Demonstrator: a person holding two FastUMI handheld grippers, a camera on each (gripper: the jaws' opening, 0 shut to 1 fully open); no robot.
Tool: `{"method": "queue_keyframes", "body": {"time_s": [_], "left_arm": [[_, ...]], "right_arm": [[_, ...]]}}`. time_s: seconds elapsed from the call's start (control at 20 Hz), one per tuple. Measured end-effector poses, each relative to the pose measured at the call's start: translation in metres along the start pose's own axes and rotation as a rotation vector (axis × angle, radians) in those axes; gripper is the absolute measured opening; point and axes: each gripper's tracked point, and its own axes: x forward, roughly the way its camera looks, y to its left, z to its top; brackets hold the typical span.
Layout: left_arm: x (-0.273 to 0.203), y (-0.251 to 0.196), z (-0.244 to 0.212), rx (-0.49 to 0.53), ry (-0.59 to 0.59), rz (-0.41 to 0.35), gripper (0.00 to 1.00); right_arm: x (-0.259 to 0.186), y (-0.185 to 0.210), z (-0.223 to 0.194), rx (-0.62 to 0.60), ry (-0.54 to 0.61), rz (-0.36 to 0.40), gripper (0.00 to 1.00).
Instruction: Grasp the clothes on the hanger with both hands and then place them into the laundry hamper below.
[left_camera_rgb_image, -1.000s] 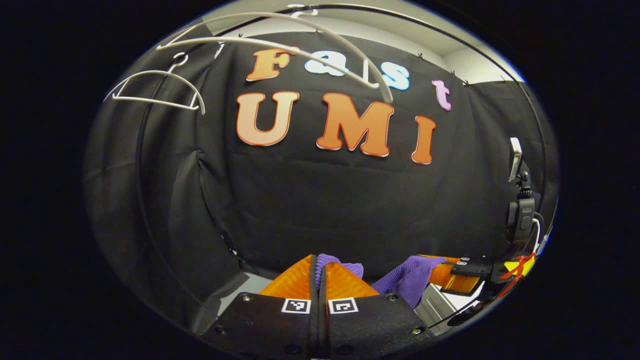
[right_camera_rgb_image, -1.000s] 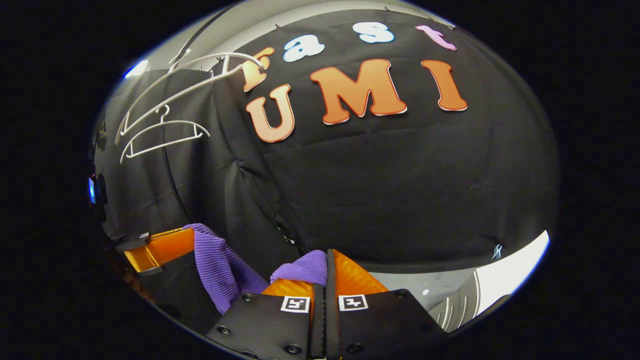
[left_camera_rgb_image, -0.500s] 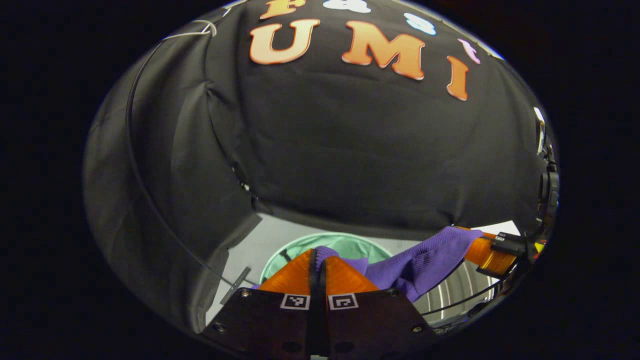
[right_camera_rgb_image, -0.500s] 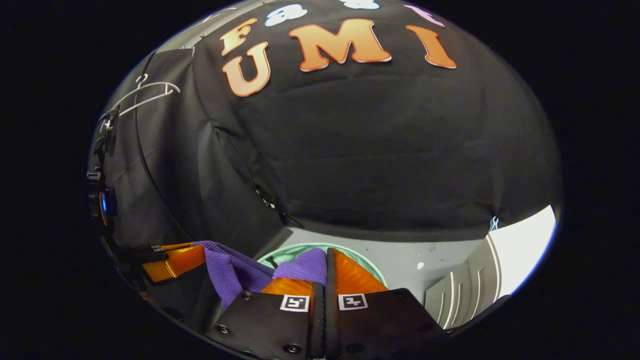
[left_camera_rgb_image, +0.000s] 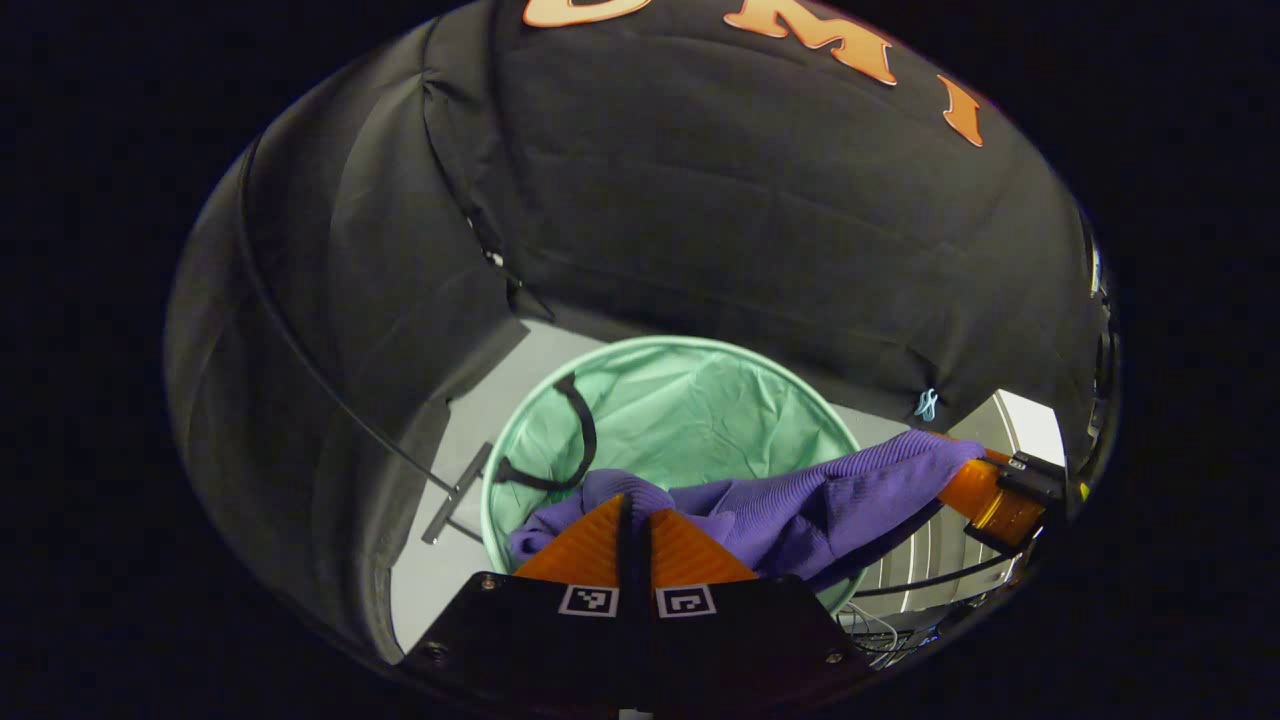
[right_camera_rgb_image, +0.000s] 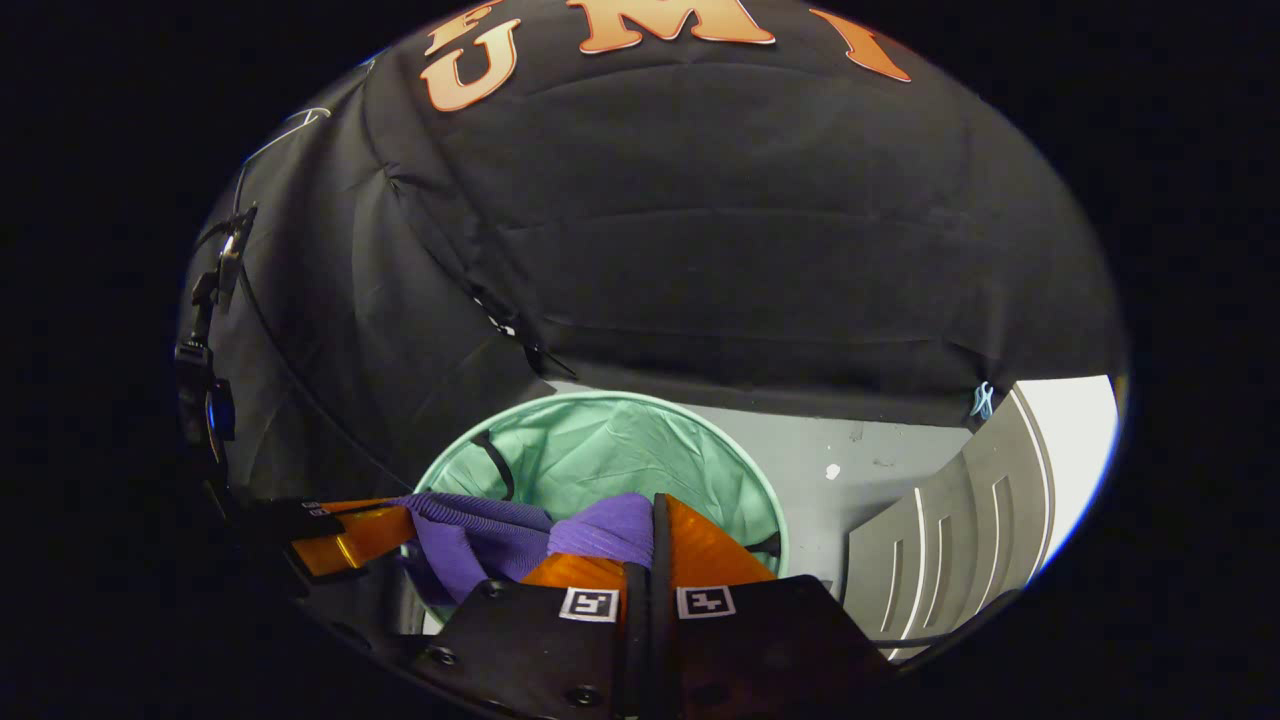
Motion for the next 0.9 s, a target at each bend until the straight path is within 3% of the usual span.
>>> {"method": "queue_keyframes", "body": {"time_s": [0.25,0.5,0.6,0.65,0.7,0.85,0.9], "left_arm": [[0.021,0.012,-0.046,-0.027,0.127,0.017,0.02],[0.019,0.013,-0.051,-0.011,0.131,0.012,0.10],[0.011,0.015,-0.041,0.010,0.096,0.016,0.13],[0.004,0.014,-0.035,0.019,0.084,0.015,0.20],[-0.001,0.013,-0.030,0.028,0.072,0.013,0.39],[-0.019,0.008,-0.021,0.036,0.036,0.004,0.94],[-0.024,0.006,-0.020,0.035,0.029,0.001,0.92]], "right_arm": [[0.017,-0.013,-0.036,-0.046,0.085,-0.044,0.08],[0.019,-0.013,-0.052,-0.017,0.130,-0.048,0.15],[0.016,-0.012,-0.045,-0.002,0.110,-0.050,0.38],[0.013,-0.010,-0.038,0.001,0.091,-0.048,0.50],[0.009,-0.010,-0.033,0.002,0.072,-0.046,0.54],[-0.012,-0.005,-0.014,0.014,0.017,-0.045,0.85],[-0.018,-0.005,-0.008,0.016,-0.002,-0.047,0.99]]}}
